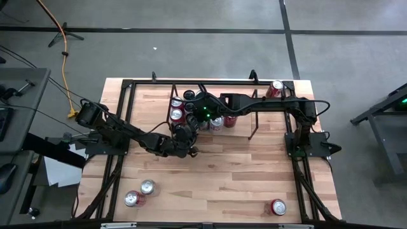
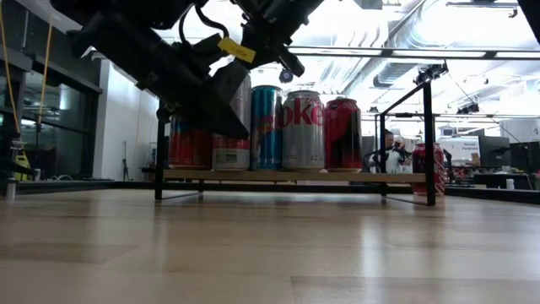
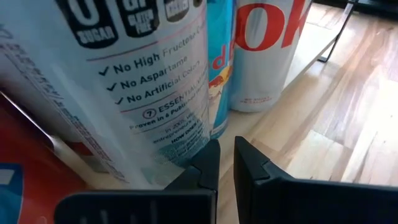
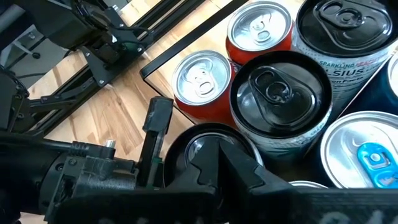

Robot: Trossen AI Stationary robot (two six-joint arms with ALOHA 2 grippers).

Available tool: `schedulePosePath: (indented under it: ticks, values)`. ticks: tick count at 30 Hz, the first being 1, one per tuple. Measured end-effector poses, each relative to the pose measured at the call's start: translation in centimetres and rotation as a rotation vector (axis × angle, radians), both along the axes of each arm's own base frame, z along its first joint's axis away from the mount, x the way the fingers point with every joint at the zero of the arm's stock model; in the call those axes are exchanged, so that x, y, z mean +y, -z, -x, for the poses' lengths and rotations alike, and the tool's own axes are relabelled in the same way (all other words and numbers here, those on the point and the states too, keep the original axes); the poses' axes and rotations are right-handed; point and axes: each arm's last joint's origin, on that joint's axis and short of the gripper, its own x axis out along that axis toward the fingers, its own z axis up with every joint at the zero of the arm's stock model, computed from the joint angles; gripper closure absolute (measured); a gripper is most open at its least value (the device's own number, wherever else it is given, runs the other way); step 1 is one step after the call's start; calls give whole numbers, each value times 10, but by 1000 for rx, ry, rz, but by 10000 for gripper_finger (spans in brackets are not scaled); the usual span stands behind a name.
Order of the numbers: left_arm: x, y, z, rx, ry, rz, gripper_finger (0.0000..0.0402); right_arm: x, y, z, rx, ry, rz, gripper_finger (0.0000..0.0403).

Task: Place canned beverage on shelf
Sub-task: Put the white-pink soda can on the shelf aligned with the other white-pink soda cans

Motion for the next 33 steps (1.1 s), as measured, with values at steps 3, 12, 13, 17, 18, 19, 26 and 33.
schedulePosePath:
  ticks: [3,12,13,17,18,19,26,33]
  values:
    - [1,0,0,27,16,-28,401,0,0,0,-4,0,0,403]
    - [4,0,0,59,20,-68,401,1,-7,3,-18,-14,-1,403]
    - [4,0,0,63,19,-77,401,2,-9,4,-22,-17,-2,403]
    - [5,-2,0,77,29,-96,401,2,-17,8,-46,-23,5,403]
    - [5,-4,1,70,29,-94,401,2,-20,9,-52,-26,12,403]
    - [5,-6,1,64,32,-91,401,2,-22,11,-54,-30,18,403]
    - [-3,-22,8,20,62,-80,401,2,-35,18,-86,-59,64,403]
    - [-26,-75,35,-103,288,6,401,6,-54,24,-181,-124,-6,403]
